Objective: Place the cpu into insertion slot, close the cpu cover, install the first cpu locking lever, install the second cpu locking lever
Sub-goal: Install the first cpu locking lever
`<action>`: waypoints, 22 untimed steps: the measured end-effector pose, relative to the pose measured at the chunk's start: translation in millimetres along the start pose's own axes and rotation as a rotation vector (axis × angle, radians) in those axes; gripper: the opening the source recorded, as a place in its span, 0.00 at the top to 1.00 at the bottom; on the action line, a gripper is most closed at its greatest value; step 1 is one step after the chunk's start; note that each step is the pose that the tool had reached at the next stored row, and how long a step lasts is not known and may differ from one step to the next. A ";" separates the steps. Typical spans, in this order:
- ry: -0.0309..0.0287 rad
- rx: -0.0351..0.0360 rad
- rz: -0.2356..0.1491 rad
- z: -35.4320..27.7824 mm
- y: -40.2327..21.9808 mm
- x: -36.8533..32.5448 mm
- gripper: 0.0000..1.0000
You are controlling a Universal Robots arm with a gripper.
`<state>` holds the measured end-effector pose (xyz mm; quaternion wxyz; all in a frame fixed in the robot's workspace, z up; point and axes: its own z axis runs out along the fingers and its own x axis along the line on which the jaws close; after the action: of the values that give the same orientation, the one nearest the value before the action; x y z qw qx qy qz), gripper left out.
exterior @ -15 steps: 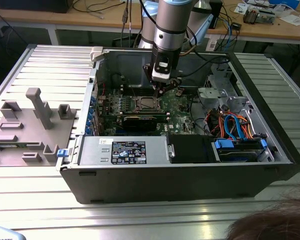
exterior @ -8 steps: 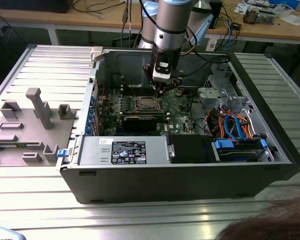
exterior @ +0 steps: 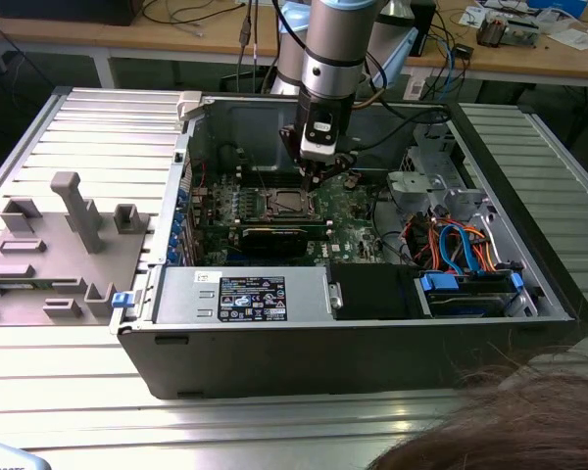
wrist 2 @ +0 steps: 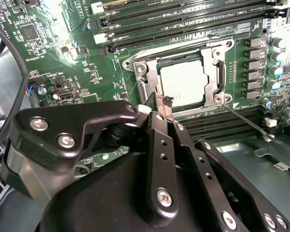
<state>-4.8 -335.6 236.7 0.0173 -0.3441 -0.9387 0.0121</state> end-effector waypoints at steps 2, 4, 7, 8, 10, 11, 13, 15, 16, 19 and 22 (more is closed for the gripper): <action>-0.0001 0.0001 -0.003 0.0 0.0 0.0 0.89; -0.0003 0.0002 -0.008 0.0 0.0 0.0 0.89; -0.0004 0.0003 -0.014 0.0 0.0 0.0 0.89; -0.0006 0.0003 -0.016 0.0 0.0 0.0 0.89; -0.0007 0.0005 -0.020 0.0 0.0 0.0 0.89; -0.0007 0.0005 -0.021 0.0 0.0 0.0 0.89; -0.0009 0.0006 -0.026 0.0 0.0 0.0 0.89; -0.0010 0.0007 -0.030 0.0 0.0 0.0 0.89; -0.0011 0.0008 -0.031 0.0 0.0 0.0 0.89; -0.0012 0.0009 -0.037 0.0 0.0 0.0 0.89; -0.0015 0.0010 -0.042 0.0 0.0 0.0 0.89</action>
<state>-4.8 -335.6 236.7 0.0170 -0.3242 -0.9458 0.0125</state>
